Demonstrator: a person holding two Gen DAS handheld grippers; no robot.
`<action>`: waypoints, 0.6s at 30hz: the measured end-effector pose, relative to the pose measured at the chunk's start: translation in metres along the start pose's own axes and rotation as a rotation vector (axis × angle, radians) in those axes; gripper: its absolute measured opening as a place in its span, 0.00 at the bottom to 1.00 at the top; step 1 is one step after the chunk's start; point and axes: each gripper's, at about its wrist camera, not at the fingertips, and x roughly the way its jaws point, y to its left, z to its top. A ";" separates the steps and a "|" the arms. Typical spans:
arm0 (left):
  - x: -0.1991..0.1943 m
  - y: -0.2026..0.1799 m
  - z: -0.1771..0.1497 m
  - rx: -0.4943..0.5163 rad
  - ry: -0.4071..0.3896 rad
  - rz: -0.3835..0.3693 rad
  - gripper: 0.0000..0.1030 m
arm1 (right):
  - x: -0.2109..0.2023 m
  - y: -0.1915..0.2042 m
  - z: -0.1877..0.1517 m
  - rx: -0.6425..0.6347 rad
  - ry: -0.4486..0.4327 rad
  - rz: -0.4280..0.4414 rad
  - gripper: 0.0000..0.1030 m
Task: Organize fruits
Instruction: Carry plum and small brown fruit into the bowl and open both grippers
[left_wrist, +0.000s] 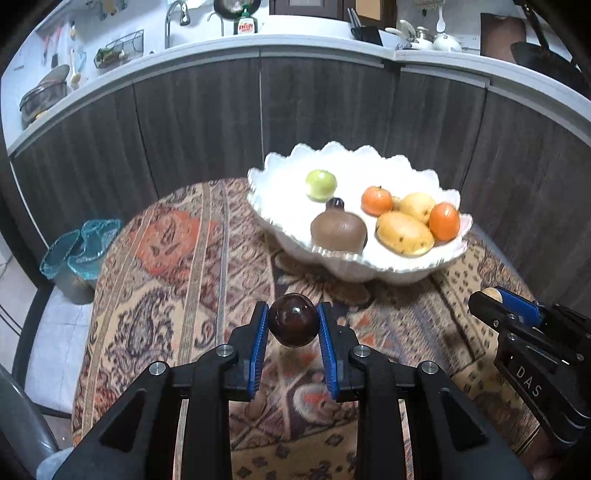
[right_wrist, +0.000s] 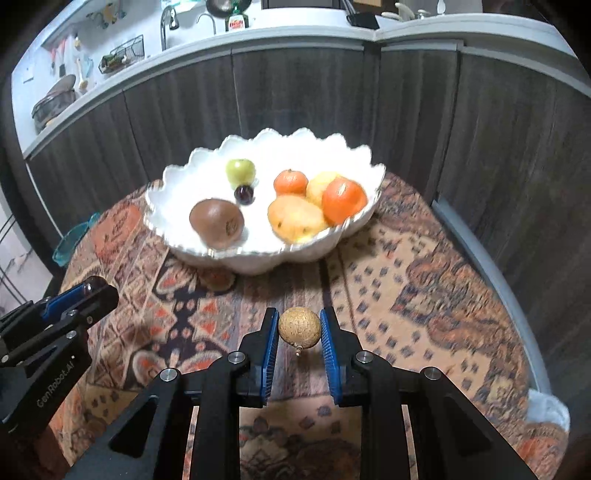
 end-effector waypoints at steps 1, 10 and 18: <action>0.000 -0.001 0.004 0.001 -0.007 -0.001 0.26 | -0.001 -0.001 0.004 0.001 -0.009 0.000 0.24; -0.001 -0.010 0.040 0.015 -0.069 0.002 0.26 | -0.007 -0.008 0.033 -0.001 -0.072 -0.010 0.24; 0.007 -0.011 0.069 0.008 -0.099 -0.007 0.26 | -0.007 -0.011 0.067 -0.016 -0.136 -0.015 0.24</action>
